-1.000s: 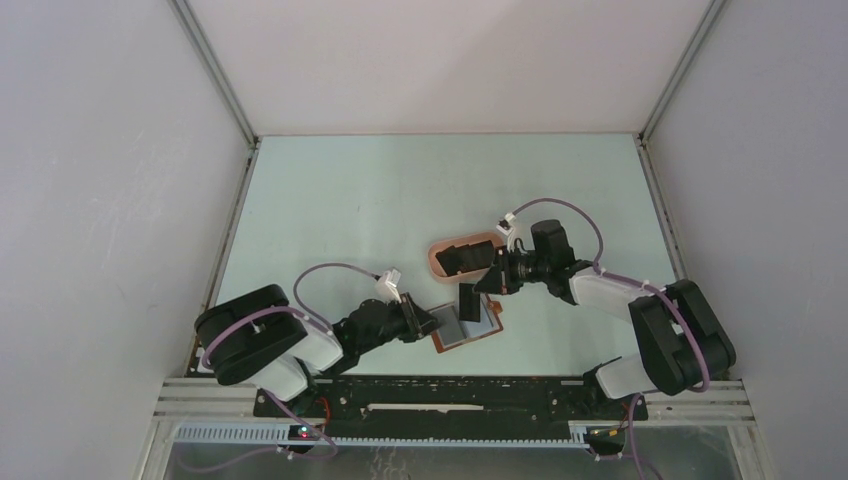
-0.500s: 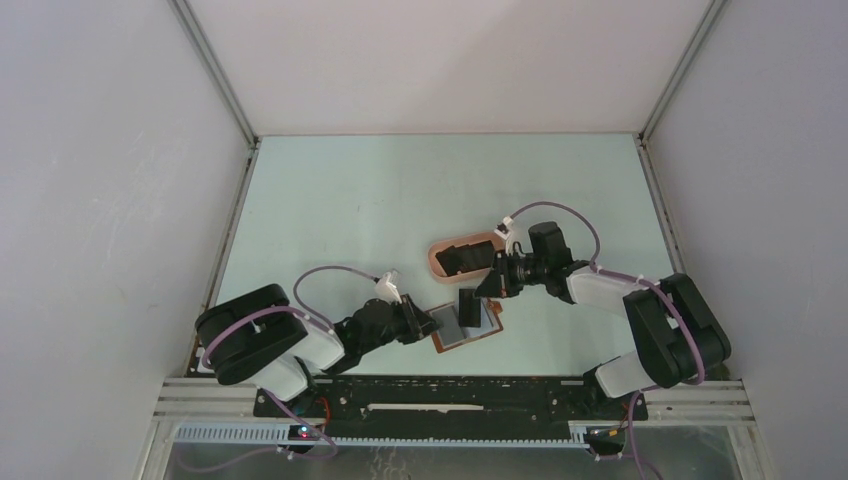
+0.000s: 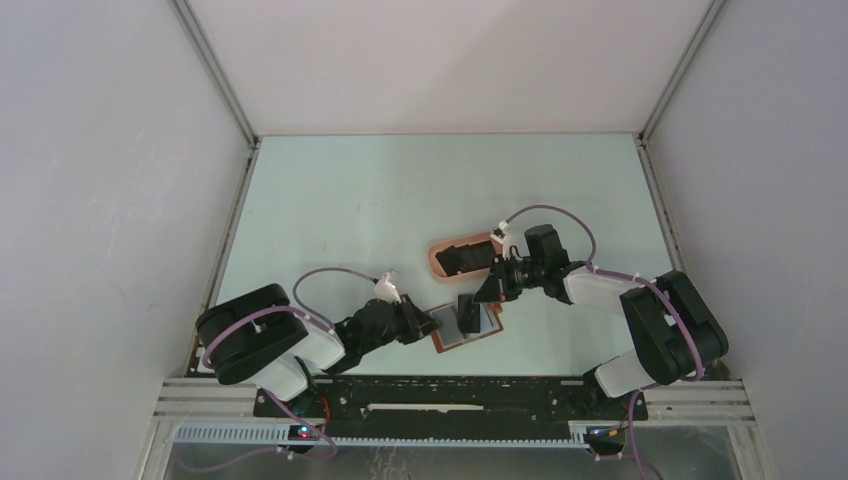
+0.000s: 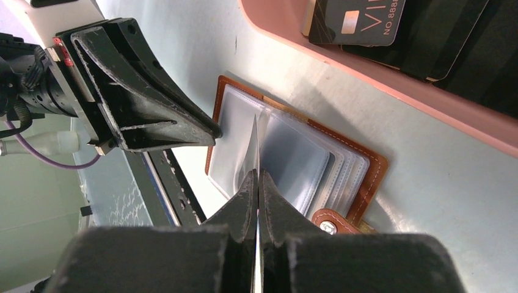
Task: Put the credit cards into the card holder
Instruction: Insert the credit card into the card holder.
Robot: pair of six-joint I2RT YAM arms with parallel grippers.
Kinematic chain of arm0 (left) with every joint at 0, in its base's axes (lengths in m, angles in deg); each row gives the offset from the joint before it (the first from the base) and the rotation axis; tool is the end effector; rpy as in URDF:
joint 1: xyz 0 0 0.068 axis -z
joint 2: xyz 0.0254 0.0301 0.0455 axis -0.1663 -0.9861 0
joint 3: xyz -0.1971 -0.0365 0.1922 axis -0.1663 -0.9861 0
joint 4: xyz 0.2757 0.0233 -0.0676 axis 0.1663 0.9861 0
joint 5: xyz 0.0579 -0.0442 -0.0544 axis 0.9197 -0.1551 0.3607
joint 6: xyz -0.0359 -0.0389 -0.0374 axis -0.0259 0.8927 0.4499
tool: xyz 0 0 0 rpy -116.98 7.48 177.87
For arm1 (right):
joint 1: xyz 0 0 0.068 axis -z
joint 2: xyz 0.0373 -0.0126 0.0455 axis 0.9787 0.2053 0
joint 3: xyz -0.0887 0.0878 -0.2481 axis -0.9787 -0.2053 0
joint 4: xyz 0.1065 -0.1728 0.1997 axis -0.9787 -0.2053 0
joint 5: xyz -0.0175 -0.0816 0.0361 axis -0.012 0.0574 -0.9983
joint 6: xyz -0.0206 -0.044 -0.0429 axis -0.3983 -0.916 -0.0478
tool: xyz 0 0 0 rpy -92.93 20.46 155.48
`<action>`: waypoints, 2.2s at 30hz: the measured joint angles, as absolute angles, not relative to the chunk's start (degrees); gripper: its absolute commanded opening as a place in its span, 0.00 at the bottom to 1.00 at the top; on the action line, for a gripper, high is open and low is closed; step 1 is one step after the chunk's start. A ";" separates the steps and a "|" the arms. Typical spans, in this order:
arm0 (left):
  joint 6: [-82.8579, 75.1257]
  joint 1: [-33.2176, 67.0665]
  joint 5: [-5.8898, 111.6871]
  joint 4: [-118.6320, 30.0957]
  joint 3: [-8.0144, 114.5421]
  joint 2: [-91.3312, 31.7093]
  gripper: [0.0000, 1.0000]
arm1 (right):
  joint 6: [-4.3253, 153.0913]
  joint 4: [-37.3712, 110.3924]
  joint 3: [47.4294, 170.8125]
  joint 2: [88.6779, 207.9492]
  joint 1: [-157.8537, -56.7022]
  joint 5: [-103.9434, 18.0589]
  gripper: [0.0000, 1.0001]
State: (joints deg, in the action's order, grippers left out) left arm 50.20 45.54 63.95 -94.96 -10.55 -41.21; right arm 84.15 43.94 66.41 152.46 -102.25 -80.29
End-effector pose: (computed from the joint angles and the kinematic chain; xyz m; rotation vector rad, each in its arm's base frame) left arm 0.1336 -0.1873 0.0759 -0.2426 2.2549 -1.2128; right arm 0.2473 0.1498 0.1266 -0.5594 2.3517 1.2648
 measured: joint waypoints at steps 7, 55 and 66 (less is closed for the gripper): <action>50.53 45.54 63.97 -94.89 -10.55 -41.21 0.15 | 82.88 41.99 66.50 152.55 -102.55 -79.83 0.00; 50.53 45.54 63.84 -94.24 -9.45 -41.84 0.14 | 79.80 30.54 74.30 158.10 -106.62 -75.20 0.00; 50.51 45.54 63.66 -94.26 -9.02 -42.41 0.14 | 79.67 29.20 76.25 160.40 -107.17 -75.00 0.00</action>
State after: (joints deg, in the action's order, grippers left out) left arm 50.51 45.54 63.66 -94.26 -9.02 -42.41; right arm 79.67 29.20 76.25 160.40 -107.17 -75.00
